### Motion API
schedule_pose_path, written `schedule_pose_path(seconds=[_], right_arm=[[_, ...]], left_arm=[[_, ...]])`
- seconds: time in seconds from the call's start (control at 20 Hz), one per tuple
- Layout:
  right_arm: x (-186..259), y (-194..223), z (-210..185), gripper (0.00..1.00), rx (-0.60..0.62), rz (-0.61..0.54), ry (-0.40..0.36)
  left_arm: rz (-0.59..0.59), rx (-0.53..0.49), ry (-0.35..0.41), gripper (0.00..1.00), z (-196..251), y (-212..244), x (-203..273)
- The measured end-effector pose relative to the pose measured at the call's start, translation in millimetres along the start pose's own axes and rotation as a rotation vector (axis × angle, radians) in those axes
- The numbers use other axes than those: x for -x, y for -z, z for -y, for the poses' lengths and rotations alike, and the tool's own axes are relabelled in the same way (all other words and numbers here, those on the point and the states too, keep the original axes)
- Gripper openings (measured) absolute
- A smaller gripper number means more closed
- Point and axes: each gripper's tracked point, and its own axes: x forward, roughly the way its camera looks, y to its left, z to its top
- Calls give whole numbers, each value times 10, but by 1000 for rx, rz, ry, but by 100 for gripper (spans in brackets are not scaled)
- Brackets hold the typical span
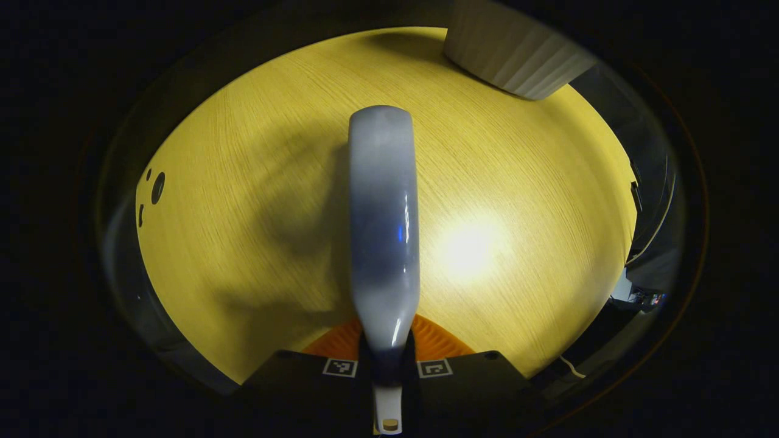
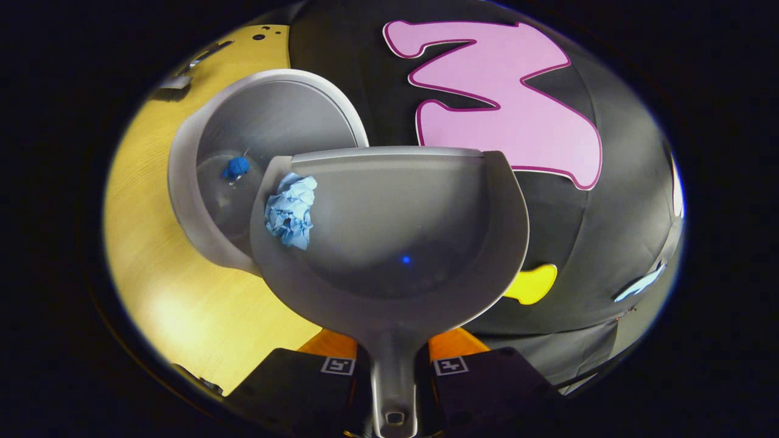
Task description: Pick up the small broom and dustpan from the desktop, sweep the trash into the dustpan with the broom, and then empty the trash into the garbage bin.
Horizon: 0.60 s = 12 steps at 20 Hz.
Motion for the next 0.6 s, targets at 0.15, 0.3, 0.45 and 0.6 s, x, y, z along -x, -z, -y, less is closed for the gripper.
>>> schedule_pose_path(seconds=[0.15,0.3,0.45,0.6], right_arm=[[4,12,34,31,14,18,10],[101,63,30,31,-19,4,0],[51,76,56,32,-39,-8,-9],[43,194,7,31,-145,-38,-57]], left_arm=[[1,-9,-14,21,10,9,8],[-5,-10,-20,21,9,10,6],[-2,-14,-24,21,8,10,7],[-1,-12,-26,21,8,10,1]])
